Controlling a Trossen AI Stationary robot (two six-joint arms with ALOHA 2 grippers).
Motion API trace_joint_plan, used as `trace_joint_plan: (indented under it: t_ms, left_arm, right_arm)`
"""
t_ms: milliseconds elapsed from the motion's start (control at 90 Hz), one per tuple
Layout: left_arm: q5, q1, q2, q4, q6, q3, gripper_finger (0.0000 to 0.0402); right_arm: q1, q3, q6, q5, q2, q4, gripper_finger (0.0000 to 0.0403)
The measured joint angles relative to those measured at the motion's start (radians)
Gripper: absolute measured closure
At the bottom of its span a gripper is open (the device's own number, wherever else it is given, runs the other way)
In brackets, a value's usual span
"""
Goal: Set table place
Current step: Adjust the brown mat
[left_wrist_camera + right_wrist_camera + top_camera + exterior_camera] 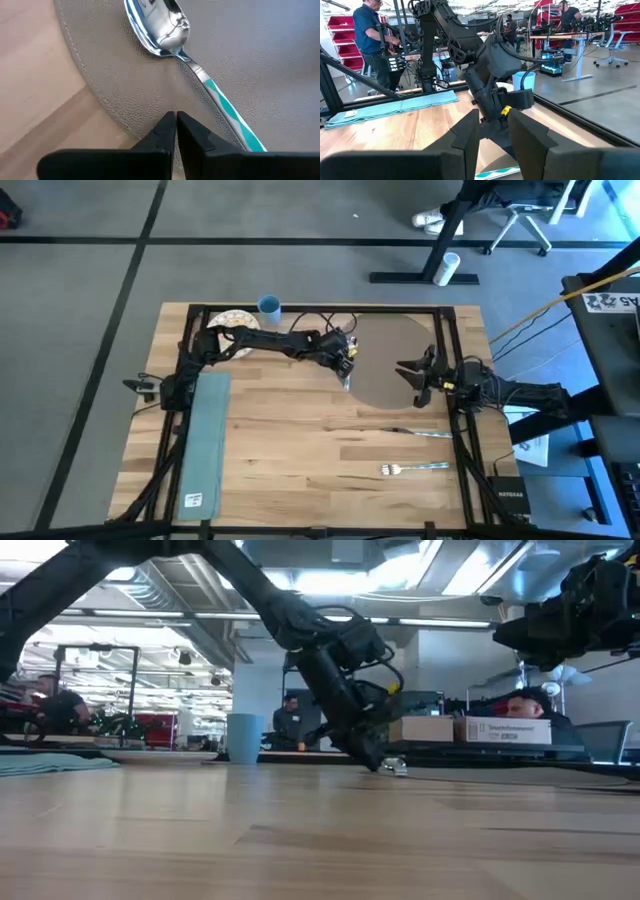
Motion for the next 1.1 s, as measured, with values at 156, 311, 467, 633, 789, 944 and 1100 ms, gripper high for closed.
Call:
trace_joint_plan:
  t_ms: [156,311,467,633,789,944,1100]
  left_arm:
    - [-0.003,-0.009,0.004,-0.094,-0.002,0.006,0.0402]
    - [-0.005,-0.026,0.009,-0.167,0.0,0.006,0.0402]
    - [-0.005,-0.05,0.009,-0.219,0.0,0.005,0.0402]
    - [-0.013,-0.094,0.008,-0.302,-0.011,0.005,0.0402]
    - [-0.061,-0.13,0.006,-0.357,-0.026,0.005,0.0402]
    - [-0.099,-0.147,0.002,-0.407,-0.033,0.005,0.0402]
    - [-0.109,-0.143,-0.008,-0.445,-0.034,0.005,0.0401]
  right_arm:
    - [0.0,0.0,0.0,0.0,0.0,0.0,0.031]
    - [0.0,0.0,0.0,0.0,0.0,0.0,0.031]
    - [0.0,0.0,0.0,0.0,0.0,0.0,0.031]
    - [0.0,0.0,0.0,0.0,0.0,0.0,0.031]
    - [0.0,0.0,0.0,-0.002,0.0,0.0,0.031]
    - [0.0,0.0,0.0,-0.003,0.0,0.0,0.031]
    - [0.0,0.0,0.0,-0.004,0.0,0.0,0.031]
